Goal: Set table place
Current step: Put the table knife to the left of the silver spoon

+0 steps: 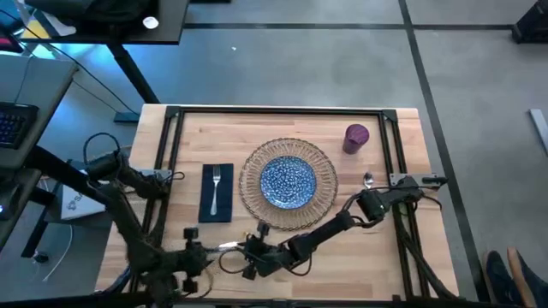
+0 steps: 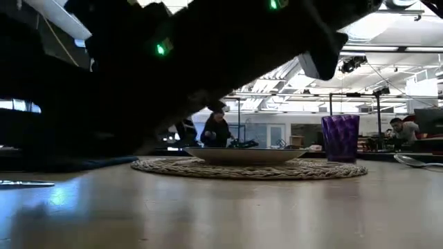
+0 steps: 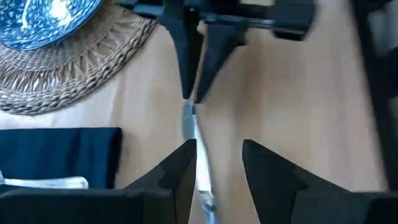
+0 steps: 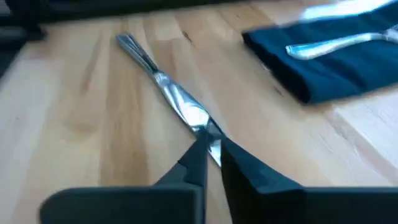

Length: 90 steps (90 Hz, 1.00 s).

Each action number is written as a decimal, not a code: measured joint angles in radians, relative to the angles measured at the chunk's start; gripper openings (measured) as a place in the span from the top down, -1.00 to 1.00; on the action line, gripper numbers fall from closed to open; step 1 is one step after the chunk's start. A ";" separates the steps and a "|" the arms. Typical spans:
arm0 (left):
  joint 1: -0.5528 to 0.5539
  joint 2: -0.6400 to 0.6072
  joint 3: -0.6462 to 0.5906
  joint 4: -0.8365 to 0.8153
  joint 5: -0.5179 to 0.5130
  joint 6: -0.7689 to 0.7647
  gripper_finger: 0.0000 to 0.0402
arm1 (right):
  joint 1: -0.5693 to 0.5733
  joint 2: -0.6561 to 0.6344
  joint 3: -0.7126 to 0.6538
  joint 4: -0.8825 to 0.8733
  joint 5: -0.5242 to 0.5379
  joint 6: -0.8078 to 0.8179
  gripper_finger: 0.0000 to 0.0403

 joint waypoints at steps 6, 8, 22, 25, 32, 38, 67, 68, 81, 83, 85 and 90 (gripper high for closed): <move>-0.044 0.000 0.000 -0.025 -0.018 -0.067 0.43 | -0.008 0.001 0.000 0.020 -0.008 -0.022 0.98; -0.056 0.000 0.000 -0.032 -0.021 -0.087 0.43 | -0.012 0.006 0.000 0.026 -0.016 -0.023 0.98; -0.116 0.016 0.000 -0.058 -0.020 -0.187 0.43 | -0.035 0.031 0.000 0.070 -0.074 -0.021 1.00; -0.125 0.018 0.000 -0.060 -0.016 -0.192 0.43 | -0.040 0.038 0.000 0.083 -0.087 -0.021 1.00; -0.143 0.025 0.000 -0.062 -0.010 -0.196 0.43 | -0.048 0.050 0.000 0.088 -0.099 -0.021 1.00; -0.163 0.026 0.000 -0.076 -0.013 -0.211 0.43 | -0.052 0.057 0.001 0.082 -0.114 -0.017 1.00; -0.227 0.022 -0.076 -0.078 0.010 -0.455 0.43 | -0.041 0.041 0.006 -0.076 -0.117 0.005 1.00; -0.227 0.022 -0.080 -0.073 0.015 -0.459 0.43 | -0.040 0.041 0.006 -0.078 -0.117 0.005 1.00; -0.219 0.023 -0.122 0.005 0.031 -0.428 0.43 | -0.025 0.039 0.006 -0.103 -0.114 0.009 1.00; -0.219 0.023 -0.126 0.020 0.027 -0.424 0.43 | -0.021 0.036 0.006 -0.110 -0.113 0.013 1.00; -0.217 0.023 -0.129 0.026 0.027 -0.423 0.43 | -0.019 0.033 0.005 -0.122 -0.112 0.022 1.00; -0.211 0.024 -0.138 0.029 0.029 -0.422 0.43 | -0.009 0.022 0.005 -0.158 -0.093 0.037 1.00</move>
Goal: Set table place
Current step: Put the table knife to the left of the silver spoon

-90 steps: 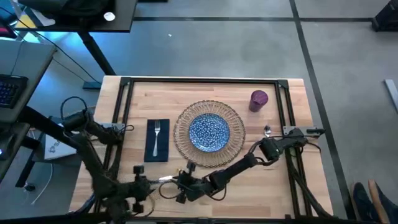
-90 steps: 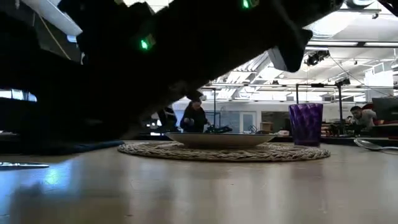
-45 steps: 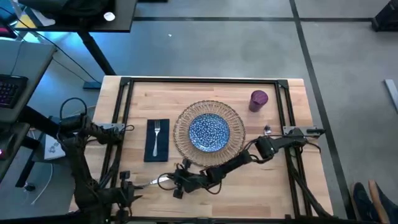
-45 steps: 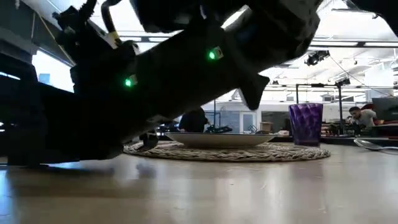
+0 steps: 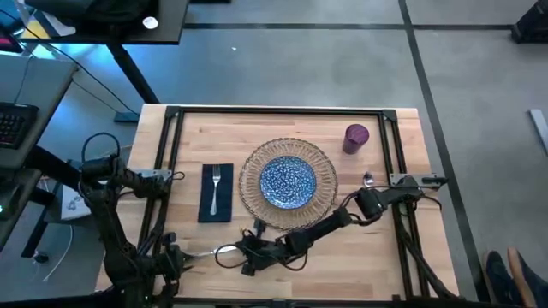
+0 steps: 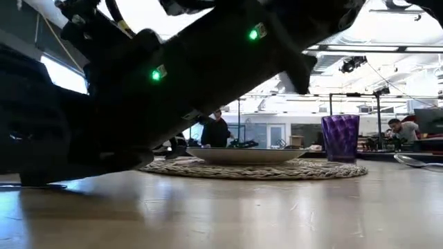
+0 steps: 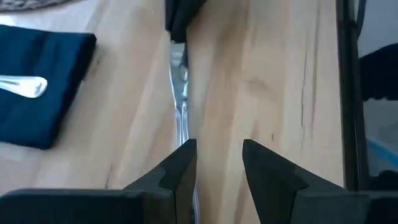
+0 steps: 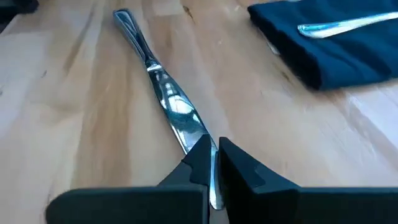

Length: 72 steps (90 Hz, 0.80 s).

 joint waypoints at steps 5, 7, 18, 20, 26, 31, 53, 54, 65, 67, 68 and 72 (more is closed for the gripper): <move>0.004 0.007 -0.005 0.002 0.003 0.000 0.43 | 0.013 -0.015 -0.002 -0.046 0.036 0.000 1.00; 0.006 0.009 -0.006 0.001 0.004 0.000 0.43 | 0.017 -0.022 -0.003 -0.065 0.054 -0.002 1.00; 0.012 0.008 -0.006 0.001 -0.006 0.008 0.43 | 0.040 -0.066 -0.007 -0.188 0.114 -0.014 1.00; 0.013 0.008 -0.006 0.001 -0.007 0.008 0.43 | 0.042 -0.075 -0.007 -0.216 0.116 -0.014 1.00; 0.013 0.008 -0.006 0.001 -0.007 0.009 0.43 | 0.049 -0.105 -0.009 -0.294 0.117 -0.006 1.00; 0.013 0.008 -0.006 0.001 -0.011 0.009 0.43 | 0.056 -0.123 -0.009 -0.349 0.119 0.008 1.00; 0.013 0.010 -0.006 0.025 -0.081 0.033 0.43 | 0.098 -0.190 -0.008 -0.391 0.224 0.029 1.00; 0.013 0.010 -0.006 0.026 -0.082 0.034 0.43 | 0.100 -0.190 -0.008 -0.384 0.231 0.029 1.00; 0.025 0.027 -0.005 0.025 -0.082 0.037 0.43 | 0.112 -0.182 -0.006 -0.275 0.267 0.024 1.00; 0.027 0.031 -0.005 0.027 -0.083 0.036 0.43 | 0.112 -0.177 -0.006 -0.252 0.267 0.021 1.00; 0.028 0.034 -0.005 0.028 -0.083 0.036 0.43 | 0.112 -0.173 -0.006 -0.242 0.268 0.017 1.00; 0.033 0.044 -0.005 0.028 -0.083 0.037 0.43 | 0.112 -0.155 -0.005 -0.202 0.265 0.007 1.00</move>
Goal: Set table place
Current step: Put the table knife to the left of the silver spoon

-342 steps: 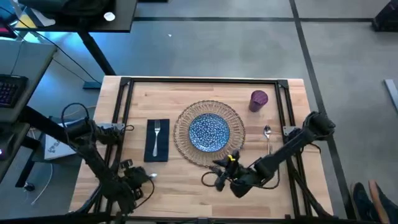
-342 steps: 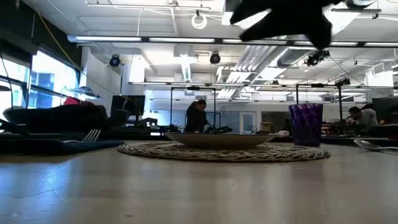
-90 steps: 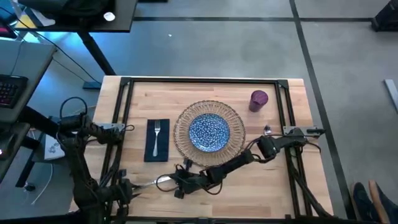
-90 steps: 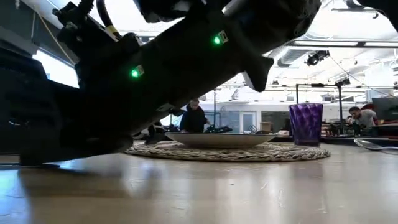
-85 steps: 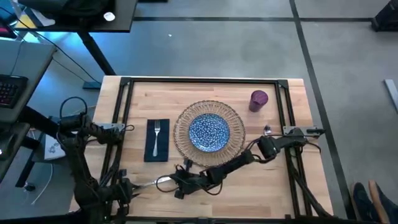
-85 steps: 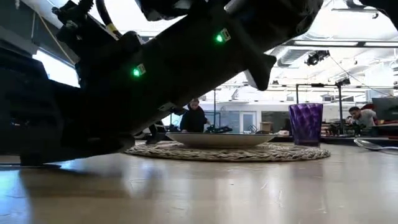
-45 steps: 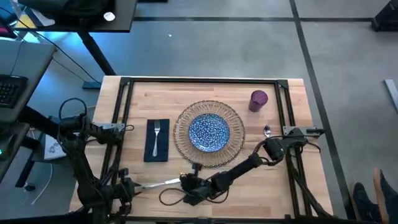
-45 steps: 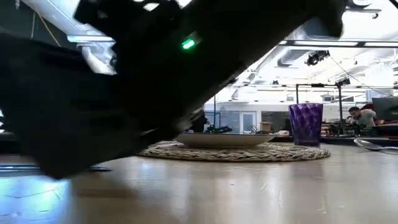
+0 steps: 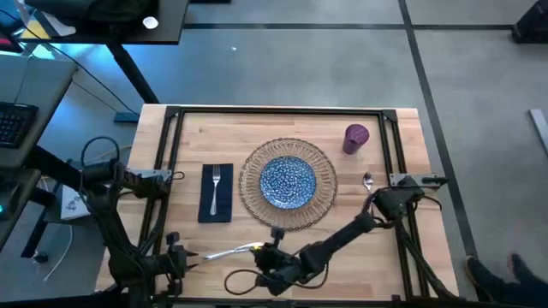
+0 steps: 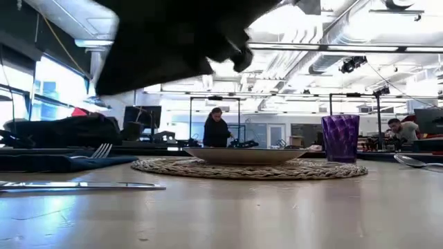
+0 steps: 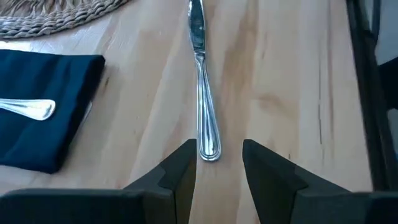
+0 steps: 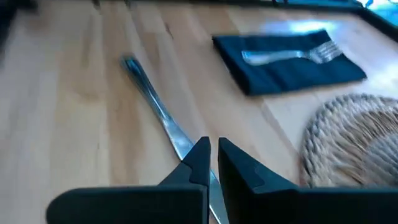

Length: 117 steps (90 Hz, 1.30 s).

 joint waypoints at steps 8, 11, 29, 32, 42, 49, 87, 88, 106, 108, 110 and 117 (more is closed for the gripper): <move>0.008 0.010 0.000 0.011 0.005 0.000 0.43 | -0.005 0.029 -0.003 0.048 -0.020 -0.012 1.00; 0.008 0.015 0.000 0.015 0.014 0.000 0.43 | -0.005 0.035 -0.003 0.065 -0.023 -0.012 1.00; 0.009 0.034 0.000 0.023 0.060 0.008 0.43 | -0.019 0.078 -0.001 0.172 0.003 -0.012 1.00; 0.009 0.035 0.000 0.024 0.059 0.008 0.43 | -0.020 0.084 -0.002 0.184 0.005 -0.011 1.00; 0.009 0.035 0.000 0.023 0.054 0.009 0.43 | -0.022 0.096 -0.002 0.245 0.034 -0.011 1.00; 0.009 0.037 0.000 0.023 0.055 0.008 0.43 | -0.022 0.107 0.000 0.281 0.051 -0.006 1.00; 0.009 0.039 0.000 0.029 0.062 0.007 0.43 | -0.015 0.111 0.000 0.283 0.054 -0.014 1.00; 0.009 0.039 0.000 0.030 0.064 0.007 0.43 | -0.014 0.111 0.000 0.284 0.054 -0.016 1.00; 0.010 0.039 0.000 0.035 0.080 0.008 0.43 | -0.007 0.101 0.000 0.284 0.055 -0.008 1.00; 0.010 0.039 0.000 0.035 0.080 0.008 0.43 | -0.007 0.104 0.000 0.284 0.052 0.002 1.00; 0.010 0.039 0.000 0.036 0.080 0.008 0.43 | -0.008 0.109 0.000 0.288 0.051 0.010 1.00; 0.010 0.040 0.000 0.041 0.079 0.008 0.43 | -0.008 0.126 0.000 0.293 0.053 0.020 1.00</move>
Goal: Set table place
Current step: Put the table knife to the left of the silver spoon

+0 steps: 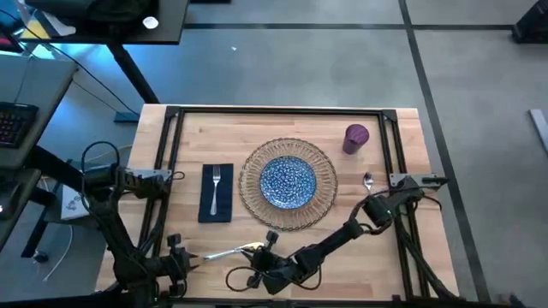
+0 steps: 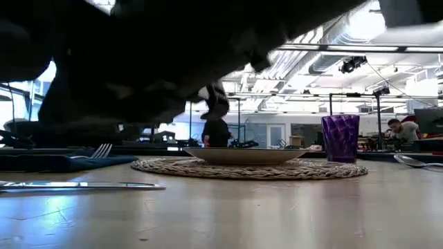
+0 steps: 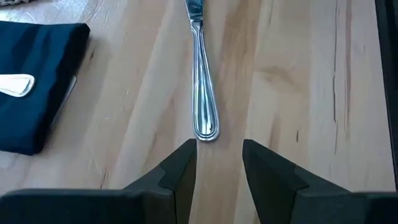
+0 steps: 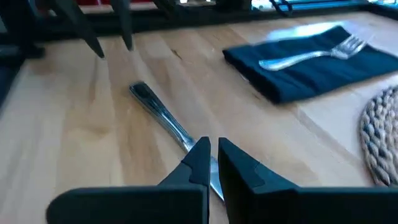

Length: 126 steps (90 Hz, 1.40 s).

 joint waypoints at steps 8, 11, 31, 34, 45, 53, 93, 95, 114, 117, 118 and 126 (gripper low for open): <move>0.000 0.008 0.000 0.007 -0.002 0.000 0.43 | 0.000 0.008 -0.001 -0.002 0.003 0.006 1.00; 0.000 0.013 0.000 0.010 -0.001 0.000 0.43 | 0.000 0.010 -0.001 0.003 0.006 0.005 1.00; 0.000 0.052 0.000 0.024 0.000 0.001 0.43 | -0.002 0.010 0.000 -0.063 0.033 0.055 1.00; 0.000 0.060 0.000 0.032 -0.001 0.002 0.43 | -0.003 0.014 0.000 -0.078 0.027 0.069 1.00; 0.001 0.076 0.000 0.067 -0.015 0.019 0.43 | -0.006 0.023 0.000 -0.149 0.018 0.132 1.00; 0.005 0.093 0.000 0.107 -0.029 0.037 0.43 | -0.008 0.021 0.002 -0.188 0.006 0.164 1.00; 0.045 0.117 0.002 0.105 0.014 0.062 0.42 | 0.004 -0.007 -0.002 -0.222 0.022 0.117 1.00; 0.045 0.115 0.002 0.103 0.019 0.062 0.42 | 0.005 -0.012 -0.002 -0.222 0.028 0.110 1.00; 0.044 0.099 0.002 0.096 0.040 0.062 0.42 | 0.010 -0.054 0.000 -0.259 0.077 0.137 1.00; 0.044 0.095 0.002 0.096 0.047 0.062 0.42 | 0.012 -0.052 -0.001 -0.282 0.083 0.165 1.00; 0.044 0.094 0.002 0.095 0.052 0.063 0.42 | 0.013 -0.051 -0.001 -0.291 0.083 0.173 1.00; 0.043 0.079 0.002 0.077 0.077 0.063 0.42 | 0.015 -0.050 -0.002 -0.365 0.092 0.247 1.00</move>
